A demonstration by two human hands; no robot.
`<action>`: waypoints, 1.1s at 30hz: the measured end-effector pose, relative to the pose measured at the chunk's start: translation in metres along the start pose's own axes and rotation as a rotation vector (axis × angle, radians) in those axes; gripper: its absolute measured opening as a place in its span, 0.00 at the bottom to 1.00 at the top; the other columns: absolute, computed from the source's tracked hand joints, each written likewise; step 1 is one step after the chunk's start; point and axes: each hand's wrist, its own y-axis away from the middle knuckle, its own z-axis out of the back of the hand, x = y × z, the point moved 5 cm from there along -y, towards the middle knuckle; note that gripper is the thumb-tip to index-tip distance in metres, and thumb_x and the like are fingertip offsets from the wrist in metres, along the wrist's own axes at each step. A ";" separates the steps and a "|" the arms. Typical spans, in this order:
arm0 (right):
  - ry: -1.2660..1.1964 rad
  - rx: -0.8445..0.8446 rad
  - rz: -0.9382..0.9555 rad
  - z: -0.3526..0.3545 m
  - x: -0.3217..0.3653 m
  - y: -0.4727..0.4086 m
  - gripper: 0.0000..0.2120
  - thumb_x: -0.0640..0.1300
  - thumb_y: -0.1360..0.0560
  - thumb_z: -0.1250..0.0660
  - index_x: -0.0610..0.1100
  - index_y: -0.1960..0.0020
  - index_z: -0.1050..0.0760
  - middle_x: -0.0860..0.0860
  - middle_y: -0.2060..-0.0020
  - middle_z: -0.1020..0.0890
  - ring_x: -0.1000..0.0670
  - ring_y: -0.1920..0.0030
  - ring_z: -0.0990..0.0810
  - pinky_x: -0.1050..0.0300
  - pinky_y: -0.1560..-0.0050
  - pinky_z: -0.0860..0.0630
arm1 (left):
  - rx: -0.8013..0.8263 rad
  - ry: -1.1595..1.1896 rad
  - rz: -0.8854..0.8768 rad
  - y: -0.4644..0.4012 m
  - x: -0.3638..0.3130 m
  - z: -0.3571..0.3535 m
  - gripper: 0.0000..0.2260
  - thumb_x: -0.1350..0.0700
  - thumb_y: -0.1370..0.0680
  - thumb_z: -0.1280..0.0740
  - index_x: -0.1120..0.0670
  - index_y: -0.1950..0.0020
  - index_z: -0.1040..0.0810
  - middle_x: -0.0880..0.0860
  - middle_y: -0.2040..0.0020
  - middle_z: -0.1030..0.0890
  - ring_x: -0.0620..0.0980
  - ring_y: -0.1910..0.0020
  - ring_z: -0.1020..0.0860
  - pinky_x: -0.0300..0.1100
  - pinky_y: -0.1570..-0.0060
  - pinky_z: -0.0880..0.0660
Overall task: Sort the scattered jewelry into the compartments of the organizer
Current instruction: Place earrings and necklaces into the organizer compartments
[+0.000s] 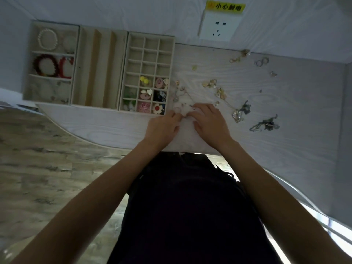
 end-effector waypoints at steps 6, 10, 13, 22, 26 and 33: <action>0.018 -0.088 -0.062 0.007 -0.020 0.021 0.13 0.41 0.32 0.37 0.45 0.48 0.21 0.45 0.43 0.22 0.40 0.43 0.27 0.48 0.48 0.28 | 0.006 0.009 0.037 0.011 -0.014 -0.007 0.16 0.54 0.21 0.40 0.48 0.33 0.28 0.51 0.37 0.27 0.55 0.48 0.23 0.44 0.61 0.34; -0.014 -0.161 -0.076 0.013 -0.016 0.014 0.09 0.41 0.29 0.37 0.42 0.52 0.20 0.44 0.49 0.21 0.40 0.47 0.25 0.47 0.50 0.28 | -0.028 -0.019 0.040 0.019 -0.019 -0.009 0.15 0.54 0.21 0.40 0.48 0.34 0.27 0.51 0.39 0.27 0.54 0.45 0.25 0.43 0.62 0.36; -0.012 -0.189 -0.032 0.017 -0.004 -0.008 0.09 0.41 0.27 0.38 0.42 0.51 0.21 0.46 0.53 0.20 0.42 0.50 0.25 0.48 0.50 0.28 | -0.071 -0.017 0.051 0.022 -0.017 -0.009 0.15 0.55 0.22 0.38 0.49 0.35 0.25 0.52 0.40 0.25 0.54 0.47 0.24 0.44 0.63 0.33; 0.313 0.087 0.050 -0.002 -0.002 -0.063 0.01 0.34 0.29 0.34 0.35 0.58 0.24 0.40 0.62 0.21 0.40 0.57 0.24 0.51 0.55 0.30 | -0.157 0.133 0.155 0.016 -0.013 0.005 0.10 0.54 0.21 0.37 0.54 0.42 0.21 0.52 0.40 0.25 0.57 0.54 0.22 0.45 0.60 0.31; -0.038 0.035 0.042 0.033 -0.005 -0.051 0.10 0.39 0.20 0.45 0.34 0.51 0.27 0.41 0.55 0.23 0.41 0.52 0.28 0.55 0.50 0.37 | -0.310 0.337 0.181 -0.003 -0.006 0.029 0.15 0.55 0.23 0.33 0.56 0.37 0.26 0.54 0.38 0.27 0.52 0.50 0.24 0.45 0.54 0.27; -0.856 -0.163 -0.235 0.114 -0.003 -0.039 0.03 0.40 0.21 0.40 0.44 0.54 0.30 0.52 0.63 0.22 0.52 0.60 0.22 0.59 0.56 0.26 | 0.045 1.143 0.053 -0.035 -0.032 0.049 0.19 0.60 0.23 0.35 0.52 0.32 0.30 0.49 0.41 0.22 0.43 0.38 0.27 0.41 0.36 0.33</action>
